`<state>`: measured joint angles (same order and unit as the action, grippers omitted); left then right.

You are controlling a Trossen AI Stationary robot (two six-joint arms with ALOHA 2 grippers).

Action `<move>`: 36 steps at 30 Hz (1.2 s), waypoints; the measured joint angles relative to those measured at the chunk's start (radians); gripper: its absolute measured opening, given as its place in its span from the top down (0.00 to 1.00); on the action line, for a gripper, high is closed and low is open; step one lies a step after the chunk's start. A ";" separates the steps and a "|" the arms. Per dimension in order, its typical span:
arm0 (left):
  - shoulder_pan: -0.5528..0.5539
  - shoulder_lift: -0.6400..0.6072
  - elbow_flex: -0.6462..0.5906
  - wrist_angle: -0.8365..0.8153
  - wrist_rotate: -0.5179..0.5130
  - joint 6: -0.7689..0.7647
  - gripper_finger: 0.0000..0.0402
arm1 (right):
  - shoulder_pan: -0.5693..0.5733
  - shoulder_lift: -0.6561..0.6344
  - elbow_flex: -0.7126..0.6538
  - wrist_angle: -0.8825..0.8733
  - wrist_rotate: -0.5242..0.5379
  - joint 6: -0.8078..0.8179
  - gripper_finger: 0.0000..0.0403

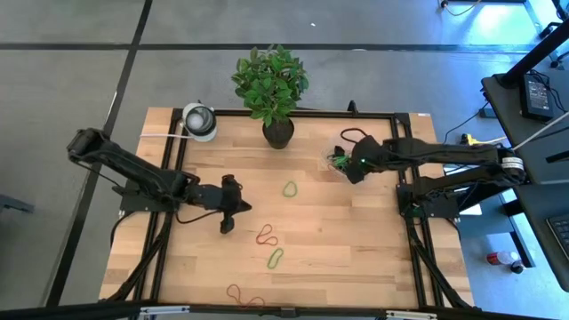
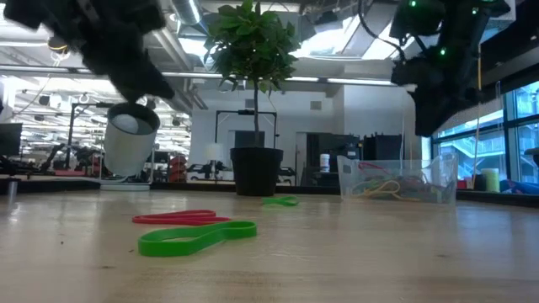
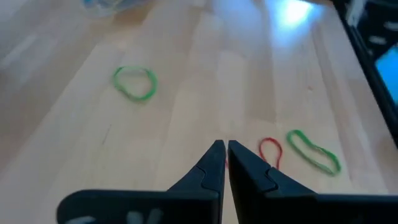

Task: Pick and place rubber bands into bin
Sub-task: Put the bottom red rubber band into the bin

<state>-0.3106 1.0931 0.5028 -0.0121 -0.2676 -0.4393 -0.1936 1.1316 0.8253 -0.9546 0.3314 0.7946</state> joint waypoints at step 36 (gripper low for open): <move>-0.467 0.860 0.925 -0.838 0.299 -0.610 0.65 | 0.512 -0.351 0.034 -0.037 -0.116 -0.069 0.94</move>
<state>-0.7777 1.9532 1.4273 -0.8505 0.0315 -1.0493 0.3189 0.7807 0.8593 -0.9917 0.2157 0.7254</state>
